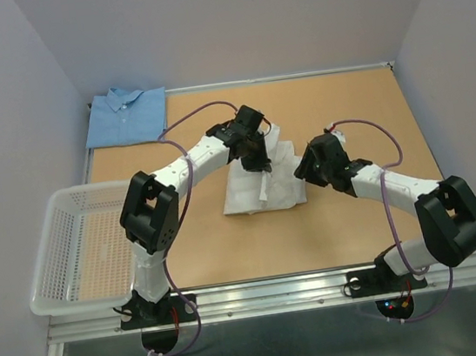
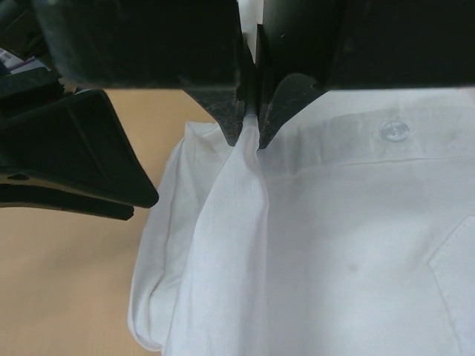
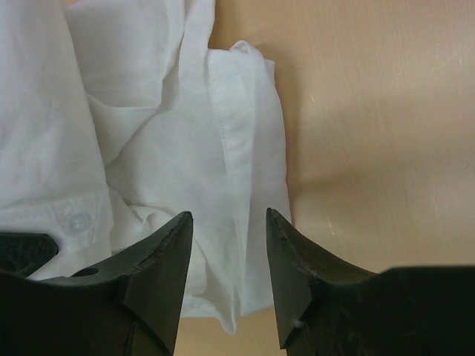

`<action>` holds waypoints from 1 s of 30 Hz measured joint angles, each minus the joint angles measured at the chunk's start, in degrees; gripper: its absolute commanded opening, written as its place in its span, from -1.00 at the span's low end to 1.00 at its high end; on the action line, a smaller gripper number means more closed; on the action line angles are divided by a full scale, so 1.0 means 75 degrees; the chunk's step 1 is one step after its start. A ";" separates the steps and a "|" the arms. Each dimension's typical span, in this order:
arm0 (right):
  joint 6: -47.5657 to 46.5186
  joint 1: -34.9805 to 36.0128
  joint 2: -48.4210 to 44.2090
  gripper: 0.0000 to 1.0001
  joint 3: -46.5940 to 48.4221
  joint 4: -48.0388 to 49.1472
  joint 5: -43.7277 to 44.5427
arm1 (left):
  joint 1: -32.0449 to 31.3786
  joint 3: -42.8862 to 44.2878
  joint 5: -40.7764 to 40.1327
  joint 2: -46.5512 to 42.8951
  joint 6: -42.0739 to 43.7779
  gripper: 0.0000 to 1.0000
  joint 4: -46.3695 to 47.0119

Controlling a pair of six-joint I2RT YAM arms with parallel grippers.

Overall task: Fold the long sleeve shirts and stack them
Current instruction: Fold the shirt

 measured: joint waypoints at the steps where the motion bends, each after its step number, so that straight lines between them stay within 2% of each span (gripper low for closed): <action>1: 0.0017 0.0000 0.0000 0.00 -0.0009 -0.0006 0.0003 | -0.0035 0.0079 0.0009 0.0076 -0.0032 -0.95 0.0026; 11: 0.0428 -0.0003 0.0219 -0.03 -0.0361 -0.0020 -0.0140 | -0.0254 0.0618 0.0216 0.0676 -0.0571 -0.95 0.0539; 16: 0.0606 -0.0003 0.0443 -0.14 -0.0545 0.0050 -0.0329 | -0.0271 0.0667 0.0286 0.0863 -0.0784 -0.95 0.0790; 30: 0.0918 -0.0009 0.0399 -0.15 -0.0845 0.0627 -0.0682 | -0.0274 0.1139 0.0326 0.1641 -0.1192 -0.92 0.1014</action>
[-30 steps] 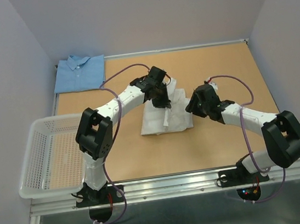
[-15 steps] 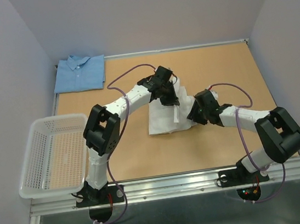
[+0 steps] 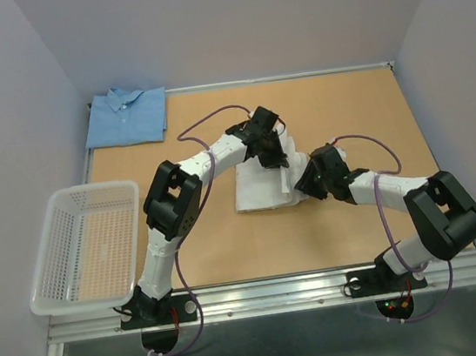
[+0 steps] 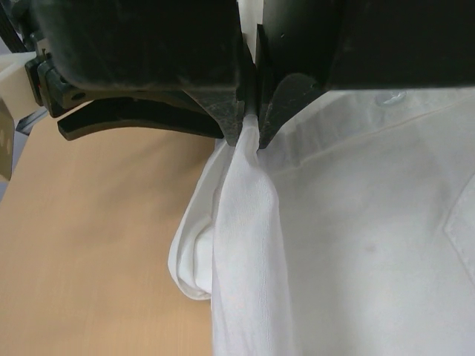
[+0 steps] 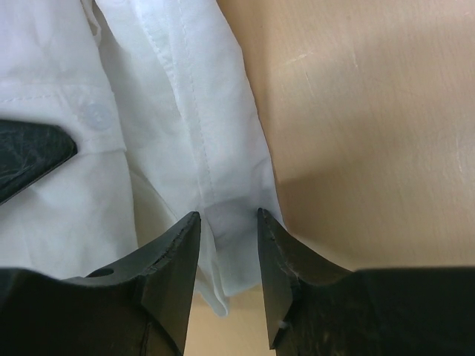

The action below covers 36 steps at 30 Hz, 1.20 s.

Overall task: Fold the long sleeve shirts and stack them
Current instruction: Fold the shirt

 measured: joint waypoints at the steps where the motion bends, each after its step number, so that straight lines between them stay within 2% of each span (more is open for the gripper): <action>1: 0.0006 0.0000 -0.0012 -0.15 -0.0012 0.0000 -0.0003 | 0.0003 0.0032 -0.0009 0.0064 -0.0015 -0.92 0.0000; 6: 0.0009 0.0000 -0.0082 -0.14 -0.0087 0.0006 -0.0026 | 0.0003 0.0044 -0.0050 0.0140 -0.0178 -0.84 0.0012; 9: 0.0009 0.0000 -0.0105 -0.14 -0.0099 0.0003 -0.0044 | 0.0000 0.0044 -0.0052 0.0143 -0.0213 -0.66 0.0044; 14: 0.0000 0.0000 -0.0137 -0.12 -0.0105 -0.0017 -0.0047 | 0.0003 0.0044 -0.0047 0.0143 -0.0265 -0.28 0.0119; 16: -0.0035 0.0000 -0.0204 -0.11 -0.0108 -0.0082 -0.0038 | 0.0000 0.0044 -0.0050 0.0143 -0.0274 0.00 0.0210; 22: -0.0303 0.0000 -0.0755 -0.04 -0.0099 -0.0571 0.0289 | 0.0003 0.0119 -0.0085 0.0111 -0.0271 0.37 0.0338; 28: -0.0813 -0.0026 -0.1556 -0.02 0.0064 -0.1448 0.1029 | 0.0023 0.0294 -0.0178 -0.0490 -0.0096 0.39 0.0300; 31: -0.1142 -0.0041 -0.1883 -0.03 0.0530 -0.1947 0.1212 | 0.0090 0.0361 -0.0286 -0.0994 0.0125 0.31 0.0277; 36: -0.1705 -0.0050 -0.2104 -0.03 0.1559 -0.2279 0.0685 | 0.0364 0.0029 -0.0350 -0.2124 0.0606 0.21 0.0350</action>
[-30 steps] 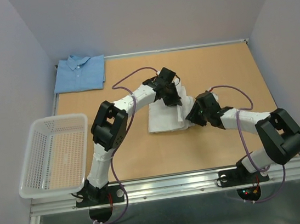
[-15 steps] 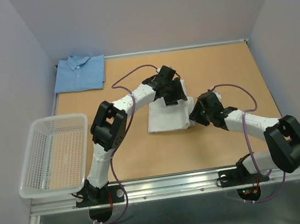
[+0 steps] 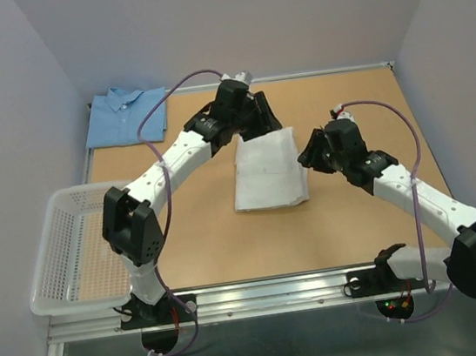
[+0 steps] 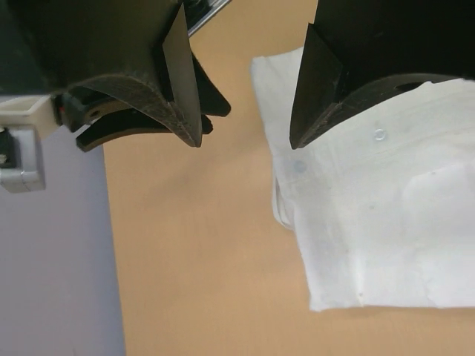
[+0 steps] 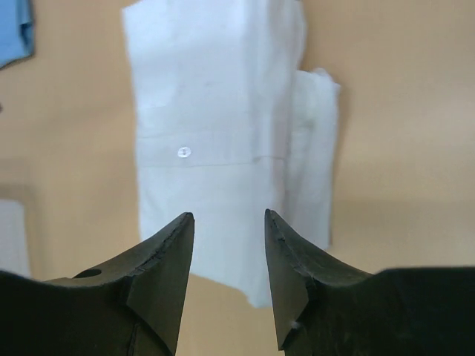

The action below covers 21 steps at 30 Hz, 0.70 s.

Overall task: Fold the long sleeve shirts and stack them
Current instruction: Fold the shirt

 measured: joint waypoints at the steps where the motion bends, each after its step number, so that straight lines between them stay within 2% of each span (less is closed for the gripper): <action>1: -0.0093 0.0000 0.0020 -0.03 0.0187 0.0009 -0.0256 | 0.0117 -0.0361 -0.0023 -0.0350 0.0128 0.21 0.0052; 6: -0.0134 0.0017 0.0455 -0.04 0.0848 0.0367 -0.1964 | 0.0597 -0.2133 0.0009 -0.1524 0.0495 0.21 0.0236; 12: 0.0510 0.0061 0.1055 -0.12 0.0600 0.1288 -0.3086 | 0.0740 -0.3652 0.0391 -0.1690 0.0769 0.21 0.0571; 18: 0.1384 0.0029 0.1192 -0.18 -0.1338 0.2894 -0.3424 | 0.0737 -0.3984 0.0702 -0.1547 0.0863 0.19 0.0988; 21: 0.2037 -0.0189 0.1119 -0.20 -0.2984 0.4080 -0.3541 | 0.0737 -0.4062 0.0828 -0.1393 0.0868 0.18 0.1279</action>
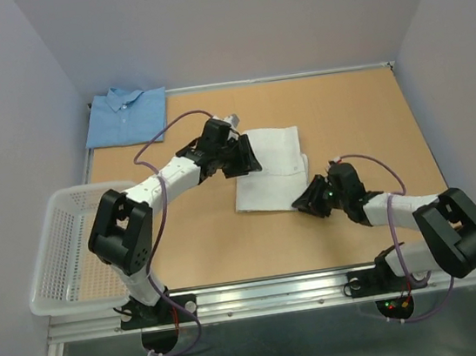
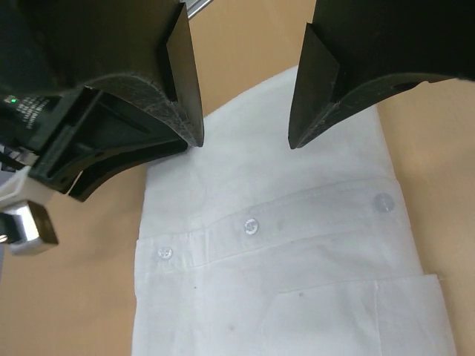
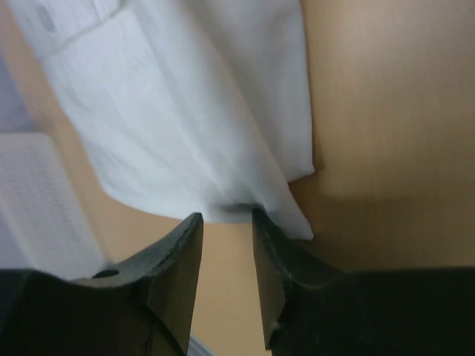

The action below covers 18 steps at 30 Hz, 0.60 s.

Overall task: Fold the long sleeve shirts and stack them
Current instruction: Fold the shirt

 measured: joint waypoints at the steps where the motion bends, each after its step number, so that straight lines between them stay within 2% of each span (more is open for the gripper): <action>1: 0.0154 -0.0082 -0.0012 -0.20 -0.0391 0.0152 -0.0026 | 0.0000 -0.0047 0.0035 0.0087 0.0000 0.18 0.0108; 5: 0.0662 -0.0402 -0.0090 -0.20 -0.1311 0.1256 -0.0286 | 0.0003 -0.0204 0.0184 0.0487 -0.0006 0.15 0.0323; 11: 0.0530 -0.0402 -0.0615 -0.19 -0.1201 0.1282 -0.0405 | 0.0044 -0.0254 0.0245 0.0635 0.0085 0.15 0.0312; 14: 0.0160 -0.0402 -0.0938 -0.17 -0.0280 0.0522 -0.0353 | 0.0172 0.0052 0.0280 0.0635 0.0259 0.15 0.0233; 18: -0.0175 -0.0405 -0.0682 -0.14 0.1466 0.0224 -0.0181 | 0.0618 0.0866 0.0399 0.0679 0.0490 0.15 0.0111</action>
